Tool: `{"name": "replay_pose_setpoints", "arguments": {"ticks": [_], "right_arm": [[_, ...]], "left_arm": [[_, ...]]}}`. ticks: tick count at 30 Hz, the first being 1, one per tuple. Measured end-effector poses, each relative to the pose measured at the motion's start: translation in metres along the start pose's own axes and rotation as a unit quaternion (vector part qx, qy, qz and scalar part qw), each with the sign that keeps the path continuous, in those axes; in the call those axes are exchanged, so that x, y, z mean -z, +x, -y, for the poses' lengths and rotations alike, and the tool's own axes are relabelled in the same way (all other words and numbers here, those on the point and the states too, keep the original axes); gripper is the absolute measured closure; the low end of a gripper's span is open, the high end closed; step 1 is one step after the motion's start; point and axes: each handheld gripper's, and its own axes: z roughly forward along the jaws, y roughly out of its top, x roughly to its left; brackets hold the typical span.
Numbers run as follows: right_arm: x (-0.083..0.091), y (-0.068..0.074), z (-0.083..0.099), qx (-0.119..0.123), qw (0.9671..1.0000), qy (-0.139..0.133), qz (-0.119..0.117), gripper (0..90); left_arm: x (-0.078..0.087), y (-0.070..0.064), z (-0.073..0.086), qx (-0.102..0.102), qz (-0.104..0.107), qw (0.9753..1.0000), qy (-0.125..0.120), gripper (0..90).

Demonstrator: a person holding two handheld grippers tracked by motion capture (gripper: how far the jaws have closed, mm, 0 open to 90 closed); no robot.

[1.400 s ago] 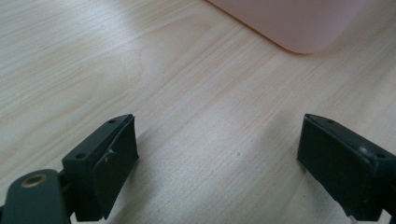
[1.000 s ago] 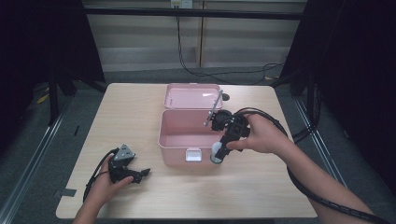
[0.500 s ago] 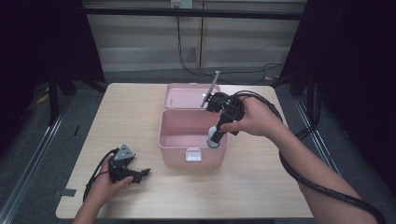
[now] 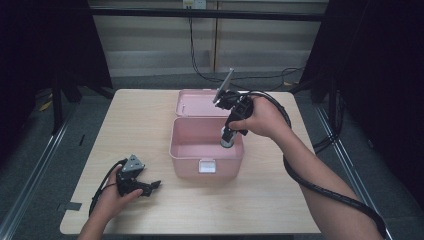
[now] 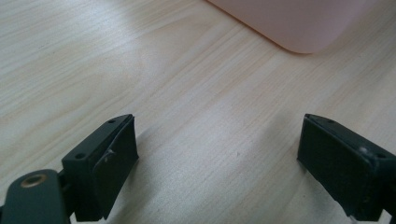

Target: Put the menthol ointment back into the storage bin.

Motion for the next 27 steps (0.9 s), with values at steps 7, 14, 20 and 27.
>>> {"name": "replay_pose_setpoints", "arguments": {"ticks": [7, 14, 20, 27], "right_arm": [[-0.008, -0.010, -0.010, -0.054, 0.9985, 0.001, 0.010, 50.6], [-0.019, -0.015, -0.016, -0.087, 0.9962, -0.003, 0.007, 50.6], [-0.028, -0.023, -0.019, -0.127, 0.9917, -0.004, 0.020, 50.7], [-0.038, -0.031, -0.020, -0.165, 0.9862, -0.003, 0.018, 50.6]], "left_arm": [[0.000, 0.000, 0.000, 0.000, 0.000, 1.0000, 0.000, 11.3], [0.000, 0.000, 0.000, 0.000, 0.000, 1.0000, 0.000, 11.3], [0.000, 0.000, 0.000, 0.000, 0.000, 1.0000, 0.000, 11.3], [0.000, 0.000, 0.000, 0.000, 0.000, 1.0000, 0.000, 11.3]]}}
